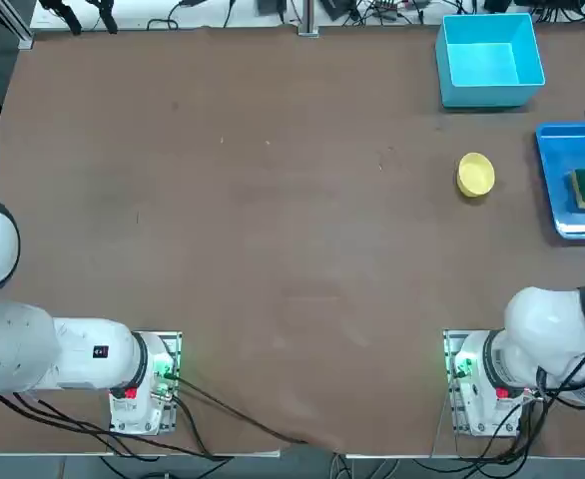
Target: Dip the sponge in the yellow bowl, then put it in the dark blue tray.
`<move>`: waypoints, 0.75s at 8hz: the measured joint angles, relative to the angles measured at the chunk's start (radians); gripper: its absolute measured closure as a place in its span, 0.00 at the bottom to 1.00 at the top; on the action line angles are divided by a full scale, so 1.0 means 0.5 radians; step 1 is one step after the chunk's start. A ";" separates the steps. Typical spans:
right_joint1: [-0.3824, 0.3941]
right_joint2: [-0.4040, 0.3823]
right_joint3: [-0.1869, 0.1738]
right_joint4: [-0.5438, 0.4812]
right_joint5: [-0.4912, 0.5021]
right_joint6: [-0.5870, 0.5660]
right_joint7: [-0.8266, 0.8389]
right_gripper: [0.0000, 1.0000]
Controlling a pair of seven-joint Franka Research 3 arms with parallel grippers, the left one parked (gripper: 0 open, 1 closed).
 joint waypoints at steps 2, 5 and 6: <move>0.006 -0.136 0.166 0.238 0.201 -0.363 0.098 0.00; 0.040 -0.186 0.434 0.435 0.215 -0.564 0.480 0.00; 0.151 -0.217 0.439 0.441 0.214 -0.575 0.604 0.00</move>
